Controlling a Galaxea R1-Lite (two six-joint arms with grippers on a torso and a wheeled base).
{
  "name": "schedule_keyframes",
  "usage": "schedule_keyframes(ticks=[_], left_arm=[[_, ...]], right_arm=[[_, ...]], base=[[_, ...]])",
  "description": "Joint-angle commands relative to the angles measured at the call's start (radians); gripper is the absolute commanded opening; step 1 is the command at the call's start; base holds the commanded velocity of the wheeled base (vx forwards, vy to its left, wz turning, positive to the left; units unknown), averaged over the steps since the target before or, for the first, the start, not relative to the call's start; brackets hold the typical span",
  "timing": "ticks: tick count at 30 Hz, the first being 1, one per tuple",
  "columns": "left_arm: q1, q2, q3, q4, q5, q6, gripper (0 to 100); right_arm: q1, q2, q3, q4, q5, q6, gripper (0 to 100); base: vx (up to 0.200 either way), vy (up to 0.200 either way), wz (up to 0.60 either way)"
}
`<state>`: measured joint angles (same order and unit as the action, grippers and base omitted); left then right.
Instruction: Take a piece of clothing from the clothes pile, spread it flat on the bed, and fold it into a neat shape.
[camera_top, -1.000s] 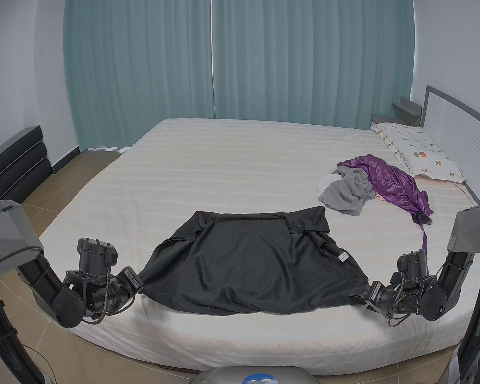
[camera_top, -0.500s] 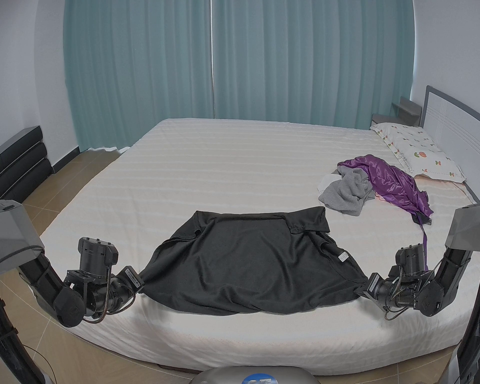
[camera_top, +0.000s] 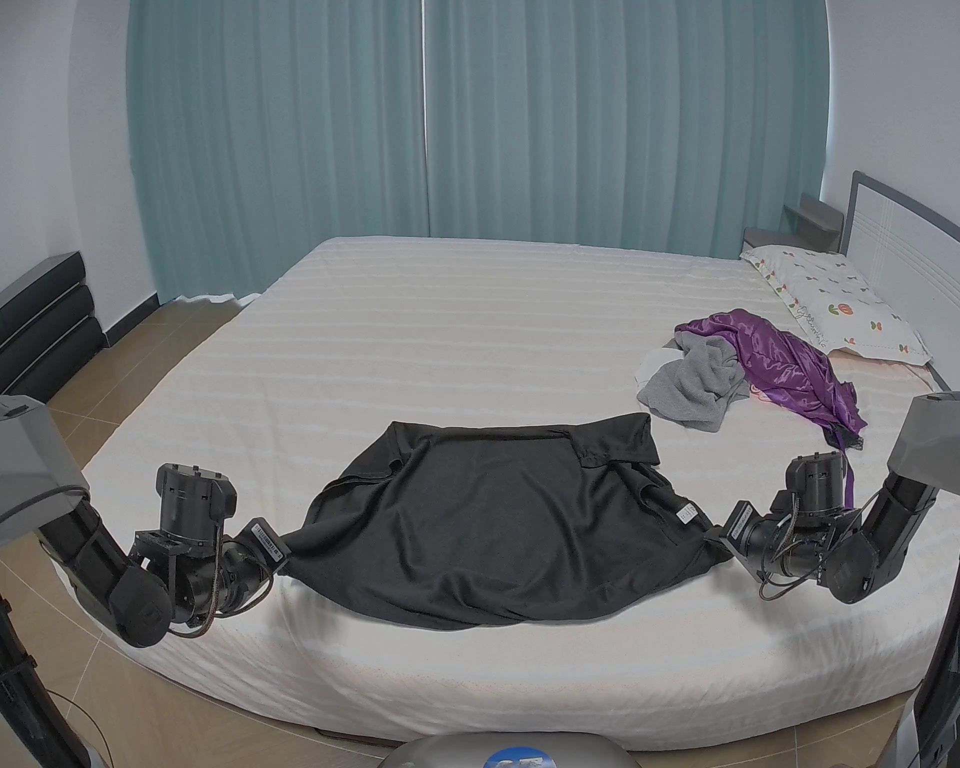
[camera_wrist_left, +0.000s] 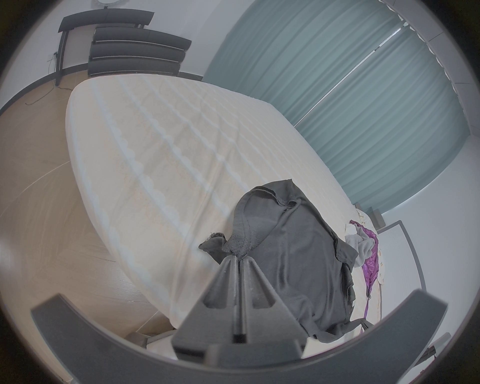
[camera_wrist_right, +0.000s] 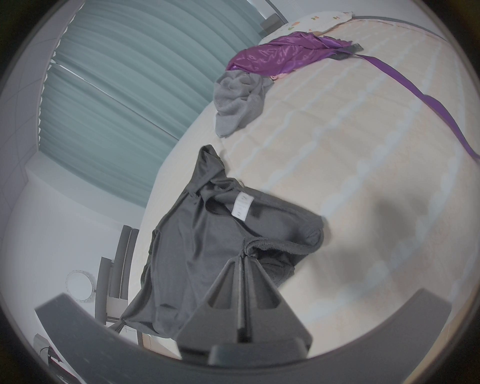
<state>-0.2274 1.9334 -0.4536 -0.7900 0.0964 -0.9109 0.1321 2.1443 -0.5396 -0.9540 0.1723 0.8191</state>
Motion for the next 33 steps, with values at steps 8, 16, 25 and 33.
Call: schedule_keyframes(ticks=[8,16,25,33], left_arm=[[0.007,0.032,-0.089,0.011,0.000,0.006,0],[0.014,0.067,-0.120,0.008,0.000,0.004,0],[0.034,0.096,-0.166,0.003,0.000,0.001,0],[0.051,0.144,-0.177,0.002,0.000,-0.006,0]], right_arm=[[-0.006,0.057,-0.161,0.063,-0.002,0.002,0],[-0.009,0.092,-0.217,0.063,-0.007,0.002,0],[-0.011,0.097,-0.286,0.063,-0.008,0.017,0],[-0.003,0.171,-0.365,0.064,-0.011,0.032,0]], base=[[0.000,0.000,0.00],[0.000,0.000,0.00],[0.000,0.000,0.00],[0.000,0.000,0.00]])
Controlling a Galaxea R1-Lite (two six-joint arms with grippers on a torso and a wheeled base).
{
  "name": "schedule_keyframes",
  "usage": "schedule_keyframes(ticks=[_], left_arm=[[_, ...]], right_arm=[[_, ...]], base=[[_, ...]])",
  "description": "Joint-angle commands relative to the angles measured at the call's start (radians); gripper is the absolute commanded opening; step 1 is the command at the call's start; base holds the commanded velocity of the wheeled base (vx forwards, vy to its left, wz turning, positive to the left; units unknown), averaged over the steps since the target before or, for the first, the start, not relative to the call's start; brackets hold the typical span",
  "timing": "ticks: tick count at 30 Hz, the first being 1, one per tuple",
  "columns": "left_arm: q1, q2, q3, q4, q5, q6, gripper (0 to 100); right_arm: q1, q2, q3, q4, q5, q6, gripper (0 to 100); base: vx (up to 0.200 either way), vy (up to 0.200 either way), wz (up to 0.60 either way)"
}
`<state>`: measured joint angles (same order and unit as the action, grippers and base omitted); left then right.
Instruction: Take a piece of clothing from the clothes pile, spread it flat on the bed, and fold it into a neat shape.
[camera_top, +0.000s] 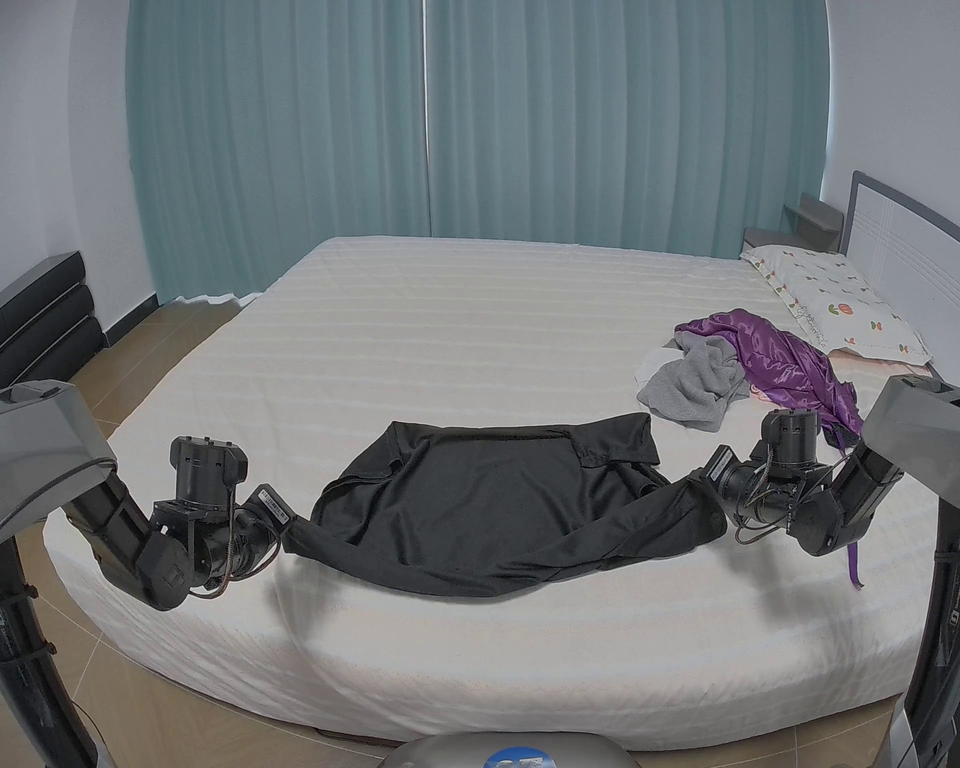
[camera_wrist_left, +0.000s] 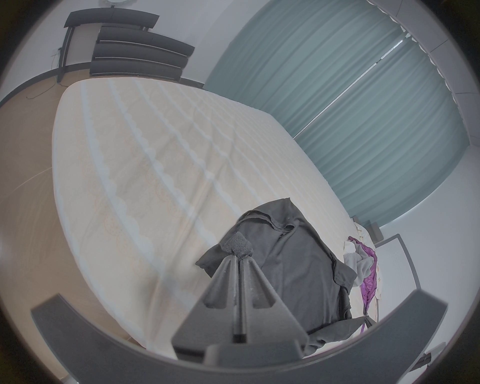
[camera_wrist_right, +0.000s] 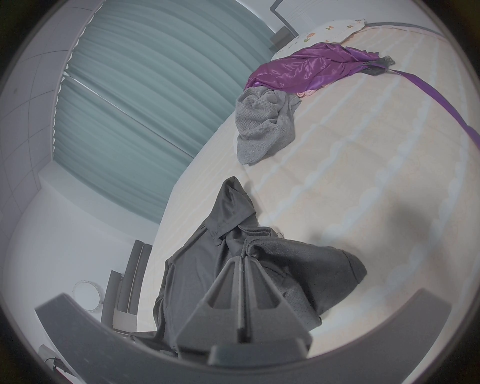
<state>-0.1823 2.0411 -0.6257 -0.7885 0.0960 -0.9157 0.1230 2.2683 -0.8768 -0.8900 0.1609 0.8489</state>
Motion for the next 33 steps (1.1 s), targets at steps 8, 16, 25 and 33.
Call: schedule_keyframes(ticks=[8,16,25,33], left_arm=[[0.001,0.093,-0.003,-0.021,-0.001,-0.002,0],[-0.002,0.091,0.004,-0.041,0.001,-0.002,0],[-0.003,0.083,0.008,-0.041,0.001,-0.002,0],[-0.003,0.083,0.009,-0.041,0.001,-0.002,0]], right_arm=[[0.003,0.062,-0.014,-0.012,0.002,0.004,100],[0.001,-0.079,0.108,-0.003,0.011,0.001,100],[0.020,-0.070,0.249,-0.006,0.011,-0.001,100],[0.033,-0.007,0.197,-0.006,0.011,0.002,100]], base=[[0.000,0.000,0.00],[0.000,0.000,0.00],[0.000,0.000,0.00],[0.000,0.000,0.00]])
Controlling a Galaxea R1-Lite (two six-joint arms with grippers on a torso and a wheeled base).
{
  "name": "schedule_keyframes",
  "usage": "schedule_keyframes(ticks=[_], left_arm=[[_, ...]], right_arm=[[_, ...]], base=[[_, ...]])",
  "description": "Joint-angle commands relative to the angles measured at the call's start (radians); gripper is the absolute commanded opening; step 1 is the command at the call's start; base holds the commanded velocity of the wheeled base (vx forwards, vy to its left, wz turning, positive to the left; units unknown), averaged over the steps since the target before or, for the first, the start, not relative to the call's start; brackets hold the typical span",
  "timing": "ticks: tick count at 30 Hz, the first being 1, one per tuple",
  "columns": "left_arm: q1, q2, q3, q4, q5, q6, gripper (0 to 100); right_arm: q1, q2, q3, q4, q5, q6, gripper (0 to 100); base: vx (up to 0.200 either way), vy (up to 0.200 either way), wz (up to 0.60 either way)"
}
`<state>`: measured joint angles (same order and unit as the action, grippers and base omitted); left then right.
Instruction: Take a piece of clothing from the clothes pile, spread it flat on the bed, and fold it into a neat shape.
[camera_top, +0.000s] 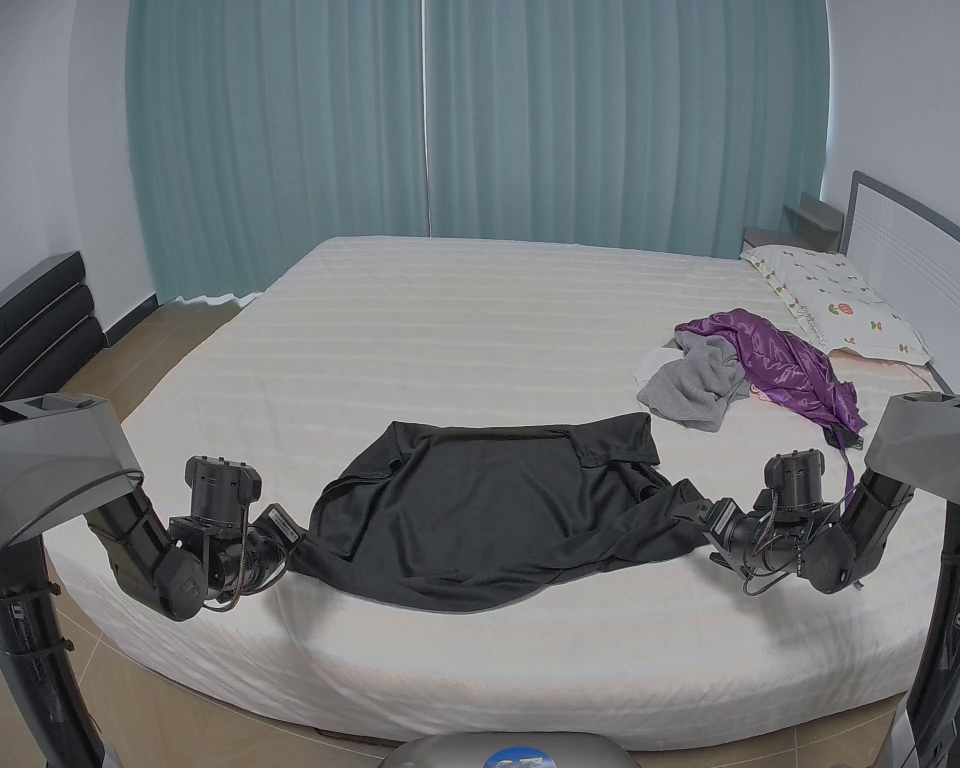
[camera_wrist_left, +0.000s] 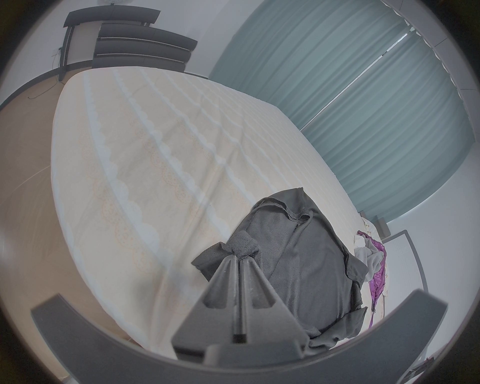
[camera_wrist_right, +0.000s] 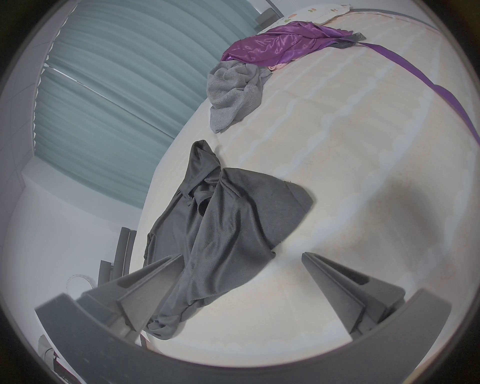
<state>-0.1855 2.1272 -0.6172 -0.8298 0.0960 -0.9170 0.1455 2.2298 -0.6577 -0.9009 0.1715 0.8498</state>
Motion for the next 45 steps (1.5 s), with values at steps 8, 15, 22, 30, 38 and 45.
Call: schedule_keyframes(ticks=[8,15,22,30,38,45], left_arm=[[0.000,-0.003,0.002,0.000,0.001,0.000,0],[0.000,-0.003,0.004,0.000,0.001,0.001,0],[-0.002,-0.004,0.007,0.000,0.002,0.001,0],[-0.026,-0.052,0.051,0.000,0.008,0.012,0],[-0.043,-0.153,0.143,0.006,0.010,0.026,0],[-0.045,-0.173,0.212,-0.002,0.011,0.067,0]], right_arm=[[0.049,0.085,-0.097,0.011,-0.012,0.003,0],[0.046,0.022,-0.023,0.013,-0.012,0.002,0],[0.040,-0.053,0.052,0.011,-0.010,0.000,0],[0.031,-0.165,0.170,0.011,0.005,-0.003,0],[0.012,-0.254,0.293,0.011,0.052,-0.009,0],[0.008,-0.294,0.395,0.010,0.068,-0.061,0]], base=[[0.000,0.000,0.00],[0.000,0.000,0.00],[0.000,0.000,0.00],[0.000,0.000,0.00],[0.000,0.000,0.00],[0.000,0.000,0.00]])
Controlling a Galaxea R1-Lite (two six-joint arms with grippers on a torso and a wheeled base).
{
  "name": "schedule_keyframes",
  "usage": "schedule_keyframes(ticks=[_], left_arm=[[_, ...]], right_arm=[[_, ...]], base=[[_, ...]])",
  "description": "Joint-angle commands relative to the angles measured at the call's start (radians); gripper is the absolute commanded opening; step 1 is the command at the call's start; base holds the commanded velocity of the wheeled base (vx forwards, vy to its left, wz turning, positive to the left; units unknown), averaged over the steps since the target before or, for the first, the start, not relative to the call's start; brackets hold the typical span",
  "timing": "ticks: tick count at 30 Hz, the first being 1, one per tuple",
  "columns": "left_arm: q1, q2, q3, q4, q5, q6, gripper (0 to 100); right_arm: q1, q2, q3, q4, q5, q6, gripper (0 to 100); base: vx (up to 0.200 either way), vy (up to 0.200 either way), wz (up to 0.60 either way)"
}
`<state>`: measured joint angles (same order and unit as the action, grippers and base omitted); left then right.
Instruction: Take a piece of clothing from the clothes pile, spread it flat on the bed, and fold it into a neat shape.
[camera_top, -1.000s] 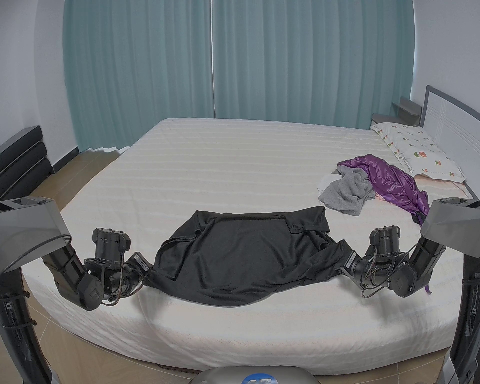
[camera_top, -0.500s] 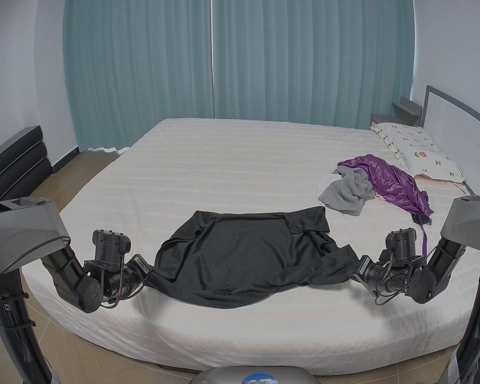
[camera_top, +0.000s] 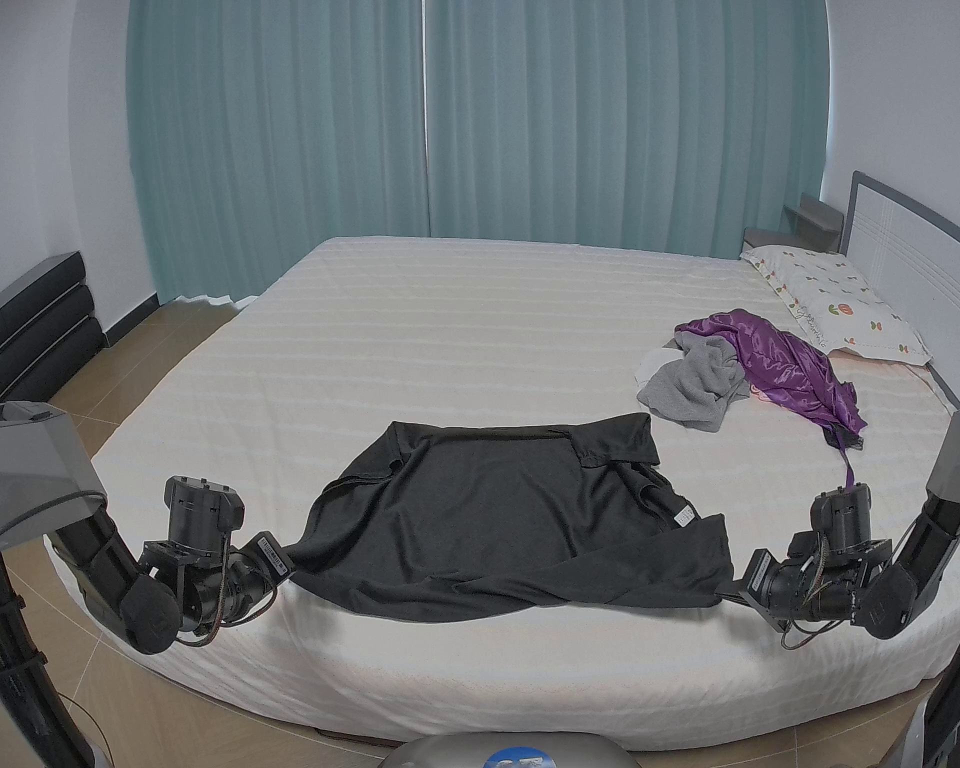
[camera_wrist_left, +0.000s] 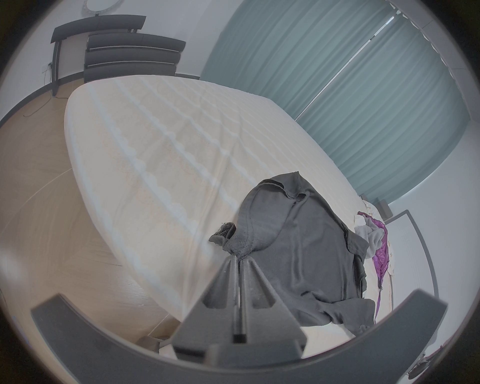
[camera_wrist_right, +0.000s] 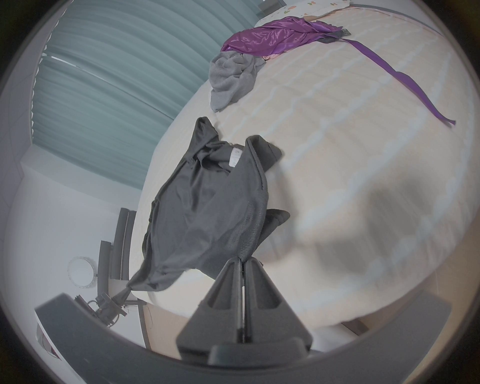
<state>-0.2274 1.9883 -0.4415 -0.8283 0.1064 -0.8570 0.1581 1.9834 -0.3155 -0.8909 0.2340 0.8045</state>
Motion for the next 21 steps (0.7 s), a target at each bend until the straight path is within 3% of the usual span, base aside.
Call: schedule_keyframes(ticks=[1,15,16,21], left_arm=[[-0.003,-0.040,0.053,-0.002,-0.001,0.007,0],[-0.016,-0.048,0.098,-0.003,-0.001,0.009,0],[-0.016,-0.049,0.096,-0.003,-0.001,0.009,0],[-0.016,-0.048,0.096,-0.003,-0.001,0.009,0]], right_arm=[[-0.003,-0.064,0.081,0.000,0.005,-0.028,0],[0.037,-0.100,0.227,0.000,0.013,-0.103,0],[0.046,-0.094,0.234,-0.002,0.013,-0.107,100],[0.054,-0.083,0.220,-0.002,0.013,-0.107,100]], base=[[0.000,0.000,0.00],[0.000,0.000,0.00],[0.000,0.000,0.00],[0.000,0.000,0.00]])
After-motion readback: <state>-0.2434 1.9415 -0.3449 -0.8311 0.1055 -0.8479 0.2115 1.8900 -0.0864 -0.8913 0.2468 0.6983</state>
